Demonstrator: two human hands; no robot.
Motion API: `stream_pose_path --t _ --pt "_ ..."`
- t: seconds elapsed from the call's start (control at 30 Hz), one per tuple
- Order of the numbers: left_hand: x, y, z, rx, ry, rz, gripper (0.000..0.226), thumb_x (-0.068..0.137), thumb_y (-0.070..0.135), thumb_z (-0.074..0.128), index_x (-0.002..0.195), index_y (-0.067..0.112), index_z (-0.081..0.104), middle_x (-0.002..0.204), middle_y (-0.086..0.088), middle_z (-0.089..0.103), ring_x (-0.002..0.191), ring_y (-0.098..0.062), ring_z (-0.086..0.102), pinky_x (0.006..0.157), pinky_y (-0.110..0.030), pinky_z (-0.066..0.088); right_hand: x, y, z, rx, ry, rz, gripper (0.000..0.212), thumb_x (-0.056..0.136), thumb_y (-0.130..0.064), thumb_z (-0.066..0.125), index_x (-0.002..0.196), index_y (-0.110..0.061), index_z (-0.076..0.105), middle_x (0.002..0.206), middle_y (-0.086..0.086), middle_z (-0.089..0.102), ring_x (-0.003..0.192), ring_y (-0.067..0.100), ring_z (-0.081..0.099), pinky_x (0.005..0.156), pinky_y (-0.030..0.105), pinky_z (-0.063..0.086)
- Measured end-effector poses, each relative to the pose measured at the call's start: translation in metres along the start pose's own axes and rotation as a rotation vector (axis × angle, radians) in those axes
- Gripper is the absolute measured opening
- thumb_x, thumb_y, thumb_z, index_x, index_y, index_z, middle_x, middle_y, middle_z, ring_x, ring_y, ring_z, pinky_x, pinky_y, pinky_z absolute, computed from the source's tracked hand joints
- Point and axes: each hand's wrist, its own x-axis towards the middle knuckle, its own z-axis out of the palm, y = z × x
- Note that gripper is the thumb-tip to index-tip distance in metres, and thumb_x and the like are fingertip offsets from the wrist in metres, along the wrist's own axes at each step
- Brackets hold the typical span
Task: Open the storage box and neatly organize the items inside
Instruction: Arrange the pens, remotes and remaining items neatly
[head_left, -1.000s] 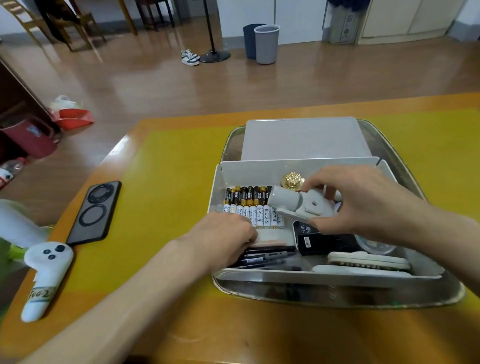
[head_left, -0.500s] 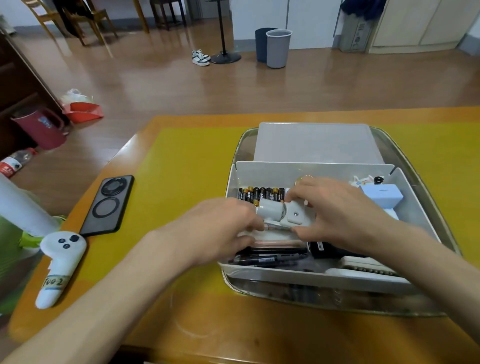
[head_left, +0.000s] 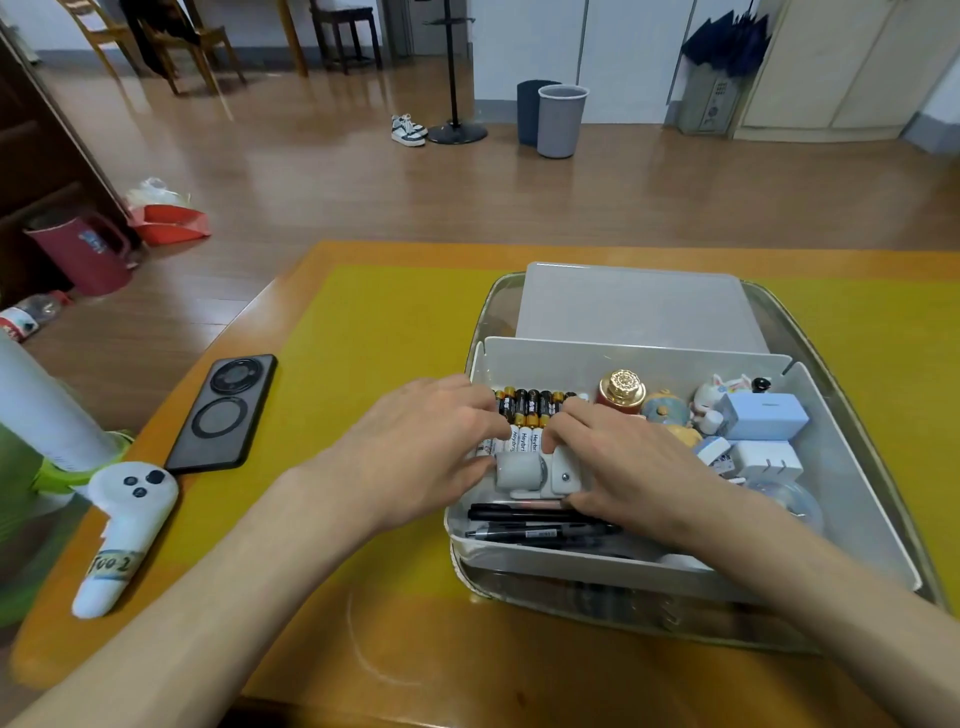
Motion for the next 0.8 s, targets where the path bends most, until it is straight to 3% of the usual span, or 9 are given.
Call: stream_pose_path --t 0.1,0.33,0.63,0.7,0.8 --pt "0.003 0.003 0.006 0.020 -0.037 0.018 0.032 0.095 0.044 0.054 0.125 0.032 0.061 0.115 0.011 0.057 0.112 -0.013 0.047 0.090 -0.029 0.037 0.001 0.000 0.002 0.098 0.003 0.009 0.045 0.077 -0.034 0.076 0.106 -0.035 0.042 0.108 -0.013 0.044 0.091 0.008 0.038 0.067 0.035 0.047" --pt "0.017 0.009 0.028 0.079 -0.158 0.040 0.025 0.088 0.046 0.062 0.105 0.028 0.061 0.104 0.007 0.061 0.106 -0.017 0.053 0.088 -0.036 0.042 -0.005 0.007 0.005 0.250 -0.052 -0.014 0.049 0.075 -0.046 0.082 0.104 -0.045 0.043 0.102 -0.023 0.048 0.095 0.002 0.040 0.072 0.018 0.035" --pt "0.025 0.011 0.036 0.036 -0.207 -0.050 0.029 0.082 0.052 0.066 0.098 0.028 0.069 0.098 0.007 0.057 0.103 -0.017 0.051 0.093 -0.040 0.038 -0.006 0.006 0.011 0.473 -0.047 0.119 0.054 0.071 -0.026 0.086 0.104 -0.044 0.047 0.098 -0.023 0.057 0.098 -0.005 0.052 0.076 0.020 0.049" --pt "0.025 0.010 0.033 0.076 -0.192 -0.071 0.028 0.080 0.049 0.065 0.098 0.027 0.068 0.100 0.006 0.057 0.107 -0.018 0.051 0.100 -0.043 0.036 -0.004 0.004 0.011 0.512 -0.014 0.125 0.051 0.074 -0.021 0.084 0.107 -0.041 0.051 0.099 -0.020 0.059 0.099 -0.001 0.055 0.080 0.027 0.052" --pt "0.024 0.011 0.031 0.120 -0.193 -0.122 0.021 0.080 0.035 0.063 0.097 0.024 0.064 0.102 0.004 0.056 0.115 -0.019 0.049 0.108 -0.050 0.030 -0.003 0.004 0.009 0.473 0.020 0.091 0.049 0.077 -0.021 0.082 0.114 -0.037 0.055 0.103 -0.021 0.059 0.098 0.002 0.055 0.080 0.024 0.051"
